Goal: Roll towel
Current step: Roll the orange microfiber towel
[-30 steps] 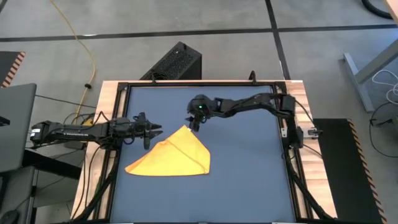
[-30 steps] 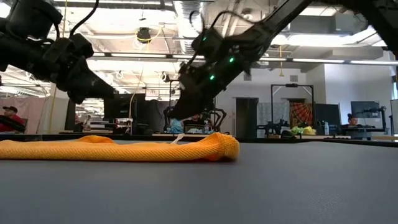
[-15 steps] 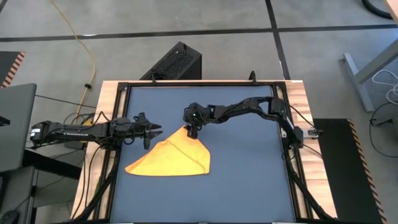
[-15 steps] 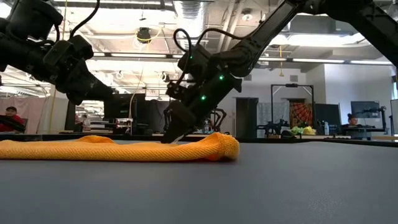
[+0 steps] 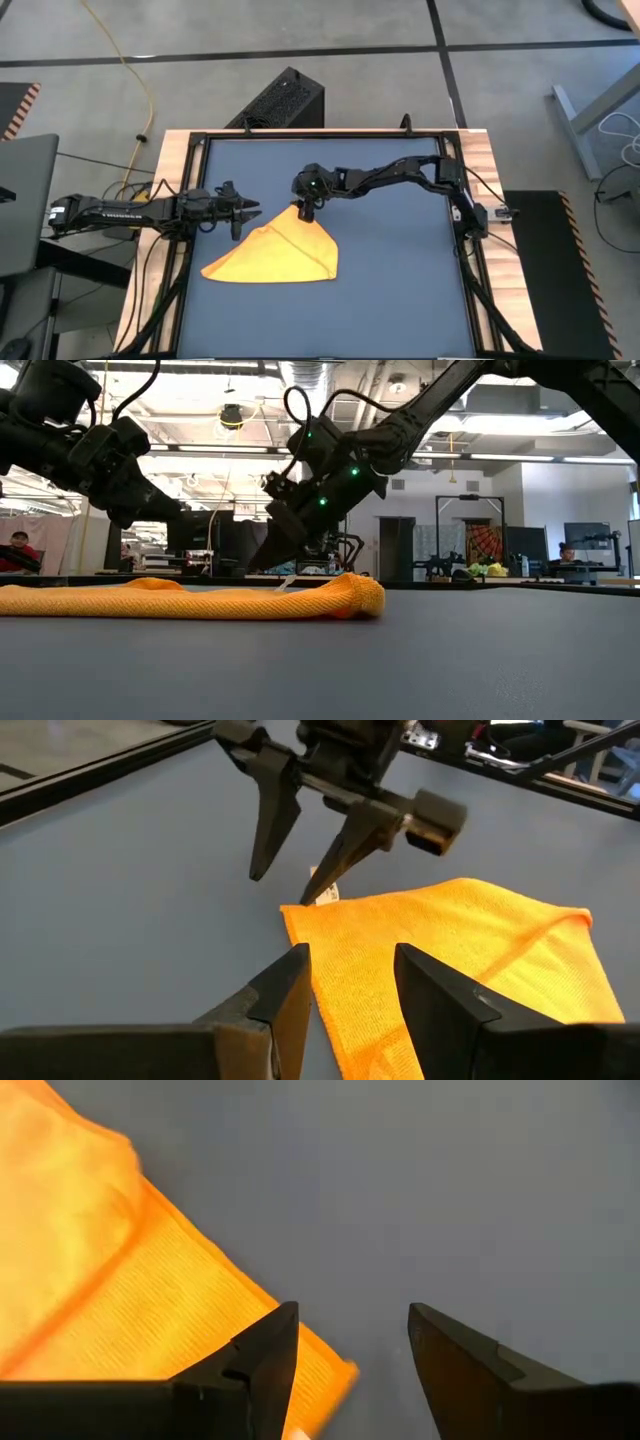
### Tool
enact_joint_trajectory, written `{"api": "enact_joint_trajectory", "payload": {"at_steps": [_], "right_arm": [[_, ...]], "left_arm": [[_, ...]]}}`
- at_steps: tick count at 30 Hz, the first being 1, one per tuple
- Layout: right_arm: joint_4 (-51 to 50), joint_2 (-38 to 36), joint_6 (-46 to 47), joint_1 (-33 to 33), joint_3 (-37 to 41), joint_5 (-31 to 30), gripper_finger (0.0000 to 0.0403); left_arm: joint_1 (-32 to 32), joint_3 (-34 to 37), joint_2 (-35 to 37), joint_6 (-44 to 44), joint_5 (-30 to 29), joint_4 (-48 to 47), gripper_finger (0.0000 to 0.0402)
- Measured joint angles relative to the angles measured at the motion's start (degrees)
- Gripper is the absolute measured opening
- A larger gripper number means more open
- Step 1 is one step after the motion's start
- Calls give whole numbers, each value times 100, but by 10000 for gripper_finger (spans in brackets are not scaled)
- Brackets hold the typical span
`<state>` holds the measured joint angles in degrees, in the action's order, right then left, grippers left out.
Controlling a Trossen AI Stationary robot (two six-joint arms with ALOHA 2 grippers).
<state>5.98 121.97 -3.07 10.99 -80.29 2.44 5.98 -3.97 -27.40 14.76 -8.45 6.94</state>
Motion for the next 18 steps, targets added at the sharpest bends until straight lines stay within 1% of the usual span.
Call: {"api": "enact_joint_trajectory", "payload": {"at_steps": [7, 10, 13, 15, 18], "right_arm": [[181, -37, -42, -124, 0, -9, 218], [257, -39, -46, -175, 0, -9, 218], [252, -43, -46, -212, 0, -7, 218], [72, -107, -46, -238, 3, -4, 218], [-205, -265, -50, -241, 2, -2, 218]], "left_arm": [[-4, 0, 0, -63, 426, 11, 135], [-51, 0, 0, -59, 459, 22, 135], [-214, 33, 2, -144, 482, 129, 135], [-387, 71, -9, -208, 505, 251, 138], [-672, 186, -105, -213, 472, 804, 148]]}}
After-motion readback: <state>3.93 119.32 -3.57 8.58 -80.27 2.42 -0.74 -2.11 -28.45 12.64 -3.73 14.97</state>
